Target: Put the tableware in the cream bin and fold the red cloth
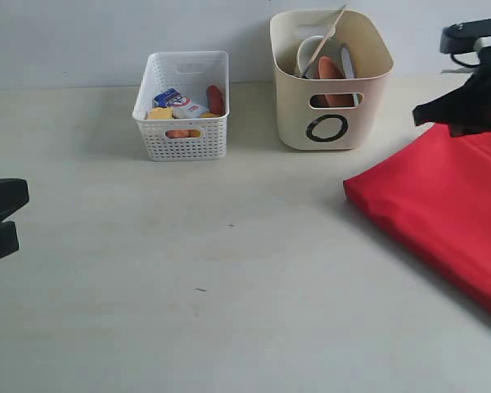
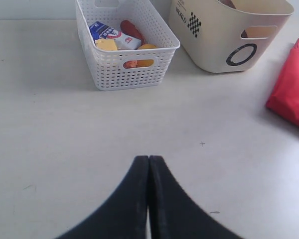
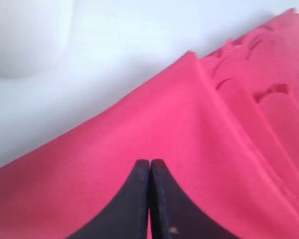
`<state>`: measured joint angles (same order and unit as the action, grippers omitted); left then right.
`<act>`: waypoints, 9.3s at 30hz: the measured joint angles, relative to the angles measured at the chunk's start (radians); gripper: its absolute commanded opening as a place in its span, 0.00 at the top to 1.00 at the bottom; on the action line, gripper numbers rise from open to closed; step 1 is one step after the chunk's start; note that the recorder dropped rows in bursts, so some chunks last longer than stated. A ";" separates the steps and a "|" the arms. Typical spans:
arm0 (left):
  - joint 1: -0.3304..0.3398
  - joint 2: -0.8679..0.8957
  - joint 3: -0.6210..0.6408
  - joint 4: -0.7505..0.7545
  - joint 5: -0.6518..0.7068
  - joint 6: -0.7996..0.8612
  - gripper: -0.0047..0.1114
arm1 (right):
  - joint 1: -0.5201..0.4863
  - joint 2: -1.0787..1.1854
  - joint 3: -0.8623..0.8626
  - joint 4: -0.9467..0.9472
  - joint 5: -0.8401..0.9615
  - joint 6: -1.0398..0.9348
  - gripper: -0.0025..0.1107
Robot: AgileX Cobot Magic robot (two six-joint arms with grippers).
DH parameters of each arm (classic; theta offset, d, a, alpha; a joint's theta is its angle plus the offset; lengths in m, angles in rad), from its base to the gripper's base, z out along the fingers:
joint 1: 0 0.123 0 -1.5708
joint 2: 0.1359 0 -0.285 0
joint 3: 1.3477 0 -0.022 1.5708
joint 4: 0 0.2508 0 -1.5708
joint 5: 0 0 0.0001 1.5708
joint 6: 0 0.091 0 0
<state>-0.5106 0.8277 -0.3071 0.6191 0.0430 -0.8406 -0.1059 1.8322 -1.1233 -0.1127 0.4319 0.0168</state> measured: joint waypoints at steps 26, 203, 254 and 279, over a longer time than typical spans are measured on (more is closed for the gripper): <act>0.000 0.000 0.000 -0.002 0.000 -0.001 0.96 | -0.169 0.268 -0.097 -0.097 -0.108 0.137 0.98; 0.382 -0.821 0.304 -0.498 0.042 0.723 0.96 | 0.202 -0.713 0.606 0.562 -0.654 -0.276 0.98; 0.441 -0.821 0.304 -0.599 0.167 0.829 0.96 | 0.202 -0.724 0.606 0.562 -0.594 -0.276 0.98; 0.441 -0.821 0.304 -0.599 0.167 0.829 0.96 | 0.202 -1.283 0.883 0.148 -0.432 0.246 0.98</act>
<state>-0.0700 0.0062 -0.0030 0.0201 0.2096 -0.0121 0.0963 0.5497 -0.2402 0.0350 0.0000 0.2630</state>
